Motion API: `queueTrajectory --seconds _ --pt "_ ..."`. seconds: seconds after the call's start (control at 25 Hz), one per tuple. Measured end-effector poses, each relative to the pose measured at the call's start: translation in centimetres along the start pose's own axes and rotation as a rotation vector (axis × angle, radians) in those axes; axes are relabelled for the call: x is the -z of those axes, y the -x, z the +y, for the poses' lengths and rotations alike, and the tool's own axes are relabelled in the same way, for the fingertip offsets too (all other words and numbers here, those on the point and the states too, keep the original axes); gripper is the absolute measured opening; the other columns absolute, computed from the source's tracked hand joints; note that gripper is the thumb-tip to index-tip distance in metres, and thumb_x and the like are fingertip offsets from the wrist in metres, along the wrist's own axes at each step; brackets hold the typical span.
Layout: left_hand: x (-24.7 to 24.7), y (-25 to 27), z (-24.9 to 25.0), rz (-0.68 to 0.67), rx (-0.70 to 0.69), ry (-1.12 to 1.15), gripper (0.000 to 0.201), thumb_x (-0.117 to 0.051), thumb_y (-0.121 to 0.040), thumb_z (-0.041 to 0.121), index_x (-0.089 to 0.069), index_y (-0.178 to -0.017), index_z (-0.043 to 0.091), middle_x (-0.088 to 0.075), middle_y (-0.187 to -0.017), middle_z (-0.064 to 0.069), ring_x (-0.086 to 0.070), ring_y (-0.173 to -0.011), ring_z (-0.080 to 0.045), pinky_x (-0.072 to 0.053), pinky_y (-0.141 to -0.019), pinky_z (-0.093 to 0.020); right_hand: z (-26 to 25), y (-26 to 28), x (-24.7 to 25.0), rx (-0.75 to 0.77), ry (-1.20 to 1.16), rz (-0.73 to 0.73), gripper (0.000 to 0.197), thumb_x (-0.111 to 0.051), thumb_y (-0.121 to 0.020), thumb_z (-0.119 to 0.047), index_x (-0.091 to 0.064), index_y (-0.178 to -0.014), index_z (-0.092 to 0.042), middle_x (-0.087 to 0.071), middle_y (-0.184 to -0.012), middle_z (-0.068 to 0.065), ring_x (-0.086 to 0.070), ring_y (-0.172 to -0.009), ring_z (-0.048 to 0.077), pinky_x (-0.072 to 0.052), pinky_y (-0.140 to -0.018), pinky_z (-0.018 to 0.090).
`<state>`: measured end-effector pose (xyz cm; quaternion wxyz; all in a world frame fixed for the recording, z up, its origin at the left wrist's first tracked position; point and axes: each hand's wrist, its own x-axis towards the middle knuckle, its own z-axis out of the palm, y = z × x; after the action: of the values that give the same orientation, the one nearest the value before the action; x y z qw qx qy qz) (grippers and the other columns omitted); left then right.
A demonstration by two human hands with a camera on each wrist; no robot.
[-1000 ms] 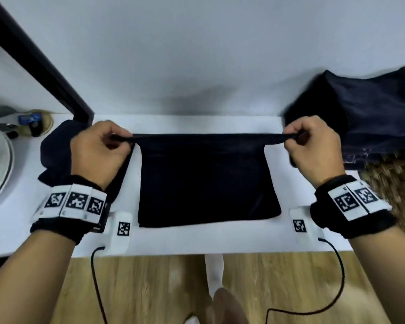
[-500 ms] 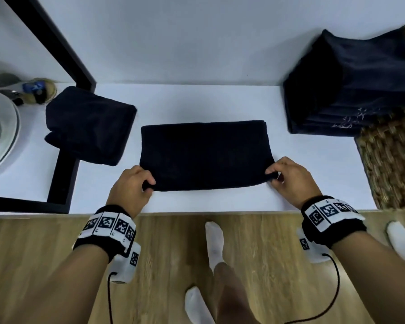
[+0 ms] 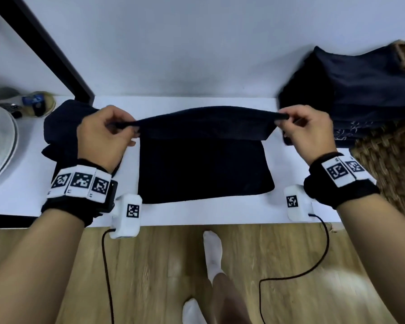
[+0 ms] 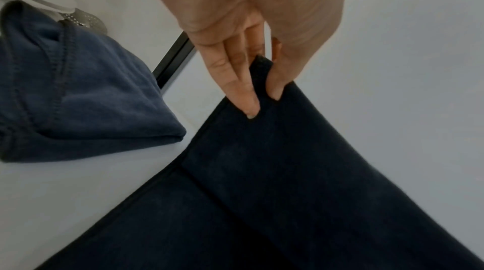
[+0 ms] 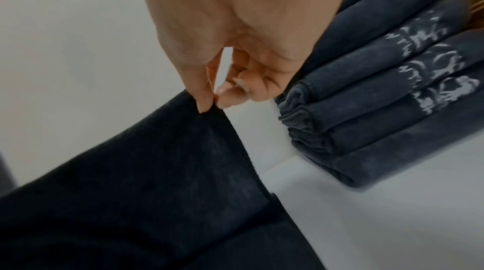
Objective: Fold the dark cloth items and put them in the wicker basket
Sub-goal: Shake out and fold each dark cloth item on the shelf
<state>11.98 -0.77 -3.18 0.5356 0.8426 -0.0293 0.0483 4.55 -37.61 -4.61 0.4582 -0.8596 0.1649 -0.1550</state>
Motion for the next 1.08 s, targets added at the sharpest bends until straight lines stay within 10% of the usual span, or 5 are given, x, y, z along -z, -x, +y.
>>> queueTrajectory --seconds 0.24,0.4,0.68,0.92,1.08 --pt "0.3 7.3 -7.0 -0.320 0.030 -0.296 0.048 -0.076 -0.069 -0.005 -0.063 -0.069 0.042 -0.067 -0.087 0.015 -0.062 -0.070 -0.010 -0.048 -0.070 -0.011 6.0 7.5 0.6 -0.002 0.208 -0.278 0.039 -0.073 -0.078 0.001 -0.069 -0.082 -0.038 -0.057 -0.077 -0.003 -0.053 -0.063 0.006 -0.039 -0.064 0.006" --pt "-0.6 9.4 -9.7 -0.415 -0.137 -0.468 0.031 -0.074 -0.069 -0.008 -0.066 -0.077 0.021 -0.063 -0.086 0.008 -0.061 -0.078 -0.021 -0.052 -0.074 -0.035 9.2 9.3 -0.2 -0.031 0.290 -0.321 0.035 -0.071 -0.080 -0.002 -0.071 -0.088 -0.036 -0.060 -0.079 -0.004 -0.054 -0.068 0.006 -0.040 -0.067 0.006" --pt "-0.4 9.7 -9.8 -0.377 -0.163 -0.572 0.023 -0.067 -0.070 -0.011 -0.064 -0.082 0.008 -0.061 -0.094 -0.002 -0.056 -0.081 -0.026 -0.048 -0.067 -0.038 8.5 9.6 0.1 0.061 0.261 -0.252 0.029 -0.068 -0.081 0.000 -0.074 -0.093 -0.026 -0.059 -0.084 -0.008 -0.055 -0.068 0.013 -0.041 -0.063 0.009" --pt "-1.0 9.3 -7.7 -0.298 -0.239 -0.720 0.029 -0.042 -0.074 0.023 -0.067 -0.075 0.010 -0.065 -0.079 -0.004 -0.053 -0.074 -0.032 -0.043 -0.067 -0.042 6.0 9.3 0.1 0.036 0.359 -0.334 0.021 -0.063 -0.080 -0.006 -0.074 -0.090 -0.022 -0.055 -0.085 -0.007 -0.055 -0.071 0.009 -0.050 -0.070 0.030" --pt "-5.1 5.8 -4.3 -0.444 -0.100 -0.769 0.043 -0.057 -0.086 0.037 -0.057 -0.122 0.014 -0.050 -0.131 -0.013 -0.049 -0.113 -0.037 -0.041 -0.091 -0.048 0.9 4.3 -4.4 0.105 0.362 -0.400 0.014 -0.059 -0.083 -0.022 -0.069 -0.093 -0.023 -0.060 -0.086 -0.004 -0.055 -0.077 0.012 -0.044 -0.077 0.022"
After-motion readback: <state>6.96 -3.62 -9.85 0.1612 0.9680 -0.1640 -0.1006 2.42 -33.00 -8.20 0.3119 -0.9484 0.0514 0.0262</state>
